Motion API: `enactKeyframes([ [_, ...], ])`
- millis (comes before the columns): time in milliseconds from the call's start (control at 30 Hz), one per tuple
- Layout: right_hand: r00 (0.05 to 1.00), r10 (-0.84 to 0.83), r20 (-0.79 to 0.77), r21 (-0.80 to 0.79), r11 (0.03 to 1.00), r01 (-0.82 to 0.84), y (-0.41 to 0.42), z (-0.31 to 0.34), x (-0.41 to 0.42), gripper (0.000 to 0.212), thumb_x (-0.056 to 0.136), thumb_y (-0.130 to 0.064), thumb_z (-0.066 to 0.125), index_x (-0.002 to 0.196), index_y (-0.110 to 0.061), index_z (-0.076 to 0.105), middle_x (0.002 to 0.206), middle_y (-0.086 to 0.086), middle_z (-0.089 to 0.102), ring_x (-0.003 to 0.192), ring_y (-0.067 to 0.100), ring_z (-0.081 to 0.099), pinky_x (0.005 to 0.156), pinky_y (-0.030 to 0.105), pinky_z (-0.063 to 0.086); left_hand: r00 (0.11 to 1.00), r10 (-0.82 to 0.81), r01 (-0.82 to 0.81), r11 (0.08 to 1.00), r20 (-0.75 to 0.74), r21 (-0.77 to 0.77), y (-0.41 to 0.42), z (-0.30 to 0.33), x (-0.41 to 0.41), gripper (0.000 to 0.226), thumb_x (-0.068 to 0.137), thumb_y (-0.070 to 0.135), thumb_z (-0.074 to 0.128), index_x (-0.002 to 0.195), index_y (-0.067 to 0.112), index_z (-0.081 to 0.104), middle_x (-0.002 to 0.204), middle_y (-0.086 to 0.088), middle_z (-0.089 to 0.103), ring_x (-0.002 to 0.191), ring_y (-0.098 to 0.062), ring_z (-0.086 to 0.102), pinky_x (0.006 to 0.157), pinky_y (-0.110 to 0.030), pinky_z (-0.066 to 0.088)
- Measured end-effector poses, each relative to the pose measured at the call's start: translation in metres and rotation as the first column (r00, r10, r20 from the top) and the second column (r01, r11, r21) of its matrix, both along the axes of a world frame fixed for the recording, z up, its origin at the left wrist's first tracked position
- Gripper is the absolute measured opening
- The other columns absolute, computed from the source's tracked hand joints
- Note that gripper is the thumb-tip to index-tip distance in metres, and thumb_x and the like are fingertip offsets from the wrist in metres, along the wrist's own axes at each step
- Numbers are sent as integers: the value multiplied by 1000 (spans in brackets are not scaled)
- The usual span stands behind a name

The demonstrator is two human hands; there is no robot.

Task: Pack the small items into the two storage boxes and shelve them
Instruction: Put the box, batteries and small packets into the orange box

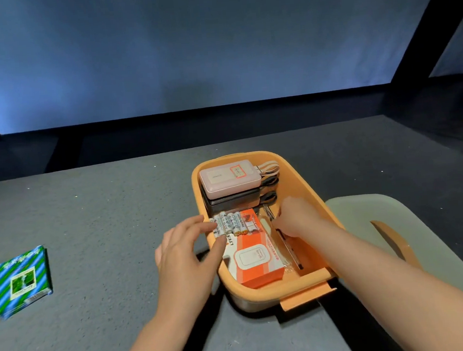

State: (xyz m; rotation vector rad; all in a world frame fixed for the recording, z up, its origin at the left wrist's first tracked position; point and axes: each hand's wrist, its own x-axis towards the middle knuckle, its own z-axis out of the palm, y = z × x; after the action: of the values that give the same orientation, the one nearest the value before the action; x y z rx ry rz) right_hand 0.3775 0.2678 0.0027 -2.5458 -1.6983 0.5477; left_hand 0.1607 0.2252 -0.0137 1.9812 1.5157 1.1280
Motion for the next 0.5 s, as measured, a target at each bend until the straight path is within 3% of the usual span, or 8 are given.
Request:
enactKeyframes([
  [100, 1000, 5, 31, -111, 994, -2, 8, -7, 0, 15, 90, -27, 64, 84, -17, 55, 77, 0, 57, 71, 13, 59, 58, 22, 47, 1000, -23, 23, 999, 18, 23, -8, -6, -7, 35, 75, 62, 48, 103, 45, 61, 111, 39, 52, 107, 16, 39, 90, -3, 15],
  [200, 998, 29, 58, -127, 992, -22, 7, -9, -1, 16, 89, -27, 64, 80, -18, 54, 78, 0, 58, 70, 13, 58, 54, 22, 43, 1000, 0, -1, 1000, 24, 12, -12, -9, -13, 36, 76, 62, 47, 104, 44, 62, 109, 37, 55, 107, 12, 42, 92, -3, 16],
  [300, 999, 11, 44, -97, 995, -7, 1, -6, -3, 13, 90, -27, 63, 83, -17, 59, 81, 1, 63, 74, 15, 62, 57, 24, 48, 999, 35, -35, 999, 39, 0, -18, -12, -25, 33, 74, 60, 47, 102, 46, 60, 108, 33, 56, 107, 9, 43, 92, -3, 15],
  [400, 999, -12, -53, 225, 974, 24, -13, 15, -18, 8, 92, -24, 57, 92, -21, 64, 83, -5, 64, 72, 13, 62, 56, 24, 48, 993, 104, -101, 994, 59, -48, -26, -16, -49, 29, 74, 54, 54, 101, 46, 60, 109, 28, 59, 107, 8, 44, 96, -15, 23],
  [500, 941, 179, -288, 637, 770, 49, -40, 41, -70, 14, 91, -17, 54, 95, -29, 62, 84, -13, 63, 69, 4, 58, 54, 18, 40, 968, 231, -222, 971, 98, -93, -36, -23, -84, 25, 73, 55, 55, 97, 49, 58, 106, 25, 61, 106, 1, 49, 99, -32, 36],
])
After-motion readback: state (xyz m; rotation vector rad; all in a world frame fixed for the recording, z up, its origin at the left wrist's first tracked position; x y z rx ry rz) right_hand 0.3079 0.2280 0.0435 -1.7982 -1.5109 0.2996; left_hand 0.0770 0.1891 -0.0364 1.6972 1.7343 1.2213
